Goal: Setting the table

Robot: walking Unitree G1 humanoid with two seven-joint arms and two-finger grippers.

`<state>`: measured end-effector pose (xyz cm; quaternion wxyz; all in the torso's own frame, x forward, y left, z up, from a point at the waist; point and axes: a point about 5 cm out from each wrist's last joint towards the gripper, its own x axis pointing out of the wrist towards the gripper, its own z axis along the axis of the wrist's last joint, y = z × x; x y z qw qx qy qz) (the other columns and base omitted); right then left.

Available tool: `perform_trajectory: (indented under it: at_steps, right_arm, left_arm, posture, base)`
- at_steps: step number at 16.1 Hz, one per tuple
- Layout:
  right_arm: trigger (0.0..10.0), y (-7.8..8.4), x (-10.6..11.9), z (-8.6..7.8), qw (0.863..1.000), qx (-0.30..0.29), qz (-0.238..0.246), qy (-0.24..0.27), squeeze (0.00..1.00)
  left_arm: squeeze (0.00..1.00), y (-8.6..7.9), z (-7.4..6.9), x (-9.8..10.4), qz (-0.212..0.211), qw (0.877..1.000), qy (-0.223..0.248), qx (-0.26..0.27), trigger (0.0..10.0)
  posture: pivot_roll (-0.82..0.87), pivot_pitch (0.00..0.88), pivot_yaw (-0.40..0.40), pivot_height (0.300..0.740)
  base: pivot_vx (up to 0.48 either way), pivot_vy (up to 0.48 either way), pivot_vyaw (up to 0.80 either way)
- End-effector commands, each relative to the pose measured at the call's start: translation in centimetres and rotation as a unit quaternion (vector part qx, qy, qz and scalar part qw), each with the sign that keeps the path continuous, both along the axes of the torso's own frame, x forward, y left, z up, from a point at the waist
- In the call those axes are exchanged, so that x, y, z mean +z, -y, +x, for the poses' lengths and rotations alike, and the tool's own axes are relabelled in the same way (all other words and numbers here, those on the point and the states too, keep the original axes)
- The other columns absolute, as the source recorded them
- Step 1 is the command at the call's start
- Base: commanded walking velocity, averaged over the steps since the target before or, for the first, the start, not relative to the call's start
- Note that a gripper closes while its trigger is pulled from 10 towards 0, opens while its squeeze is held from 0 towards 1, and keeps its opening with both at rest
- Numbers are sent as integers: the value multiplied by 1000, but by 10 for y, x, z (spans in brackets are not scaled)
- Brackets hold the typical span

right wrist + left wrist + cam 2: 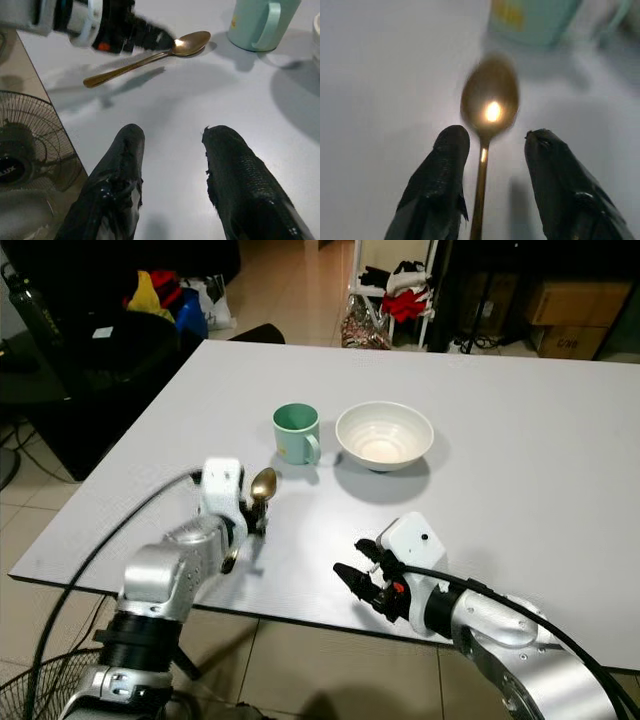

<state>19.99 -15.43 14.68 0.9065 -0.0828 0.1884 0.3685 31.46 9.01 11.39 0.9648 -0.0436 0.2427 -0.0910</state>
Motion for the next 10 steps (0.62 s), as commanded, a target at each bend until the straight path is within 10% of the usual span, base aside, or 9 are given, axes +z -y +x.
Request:
perform_trajectory:
  at_steps: [1, 2, 3, 10]
  right_arm:
    - [10000, -2, 9, 2, 1000, -2, 9, 19, 0]
    - [10000, -1, 10, 3, 1000, -7, 13, 23, 0]
    - [10000, -3, 13, 12, 997, -48, 29, 50, 0]
    - [10000, -13, -7, 19, 965, -247, 50, 73, 0]
  left_arm:
    - [1000, -1, 6, 23, -16, 998, 57, -7, 10000]
    - [624, -1, 7, 31, -24, 996, 82, -13, 10000]
    - [0, -9, 2, 59, -28, 983, 179, -41, 10000]
    - [43, -59, -57, 50, 58, 968, 238, -51, 10000]
  posture:
    - [44, 0, 89, 740]
    - [44, 0, 89, 740]
    - [44, 0, 93, 740]
    - [81, 0, 78, 740]
  base:
    - [0, 0, 0]
    - [0, 0, 0]
    - [0, 0, 0]
    - [0, 0, 0]
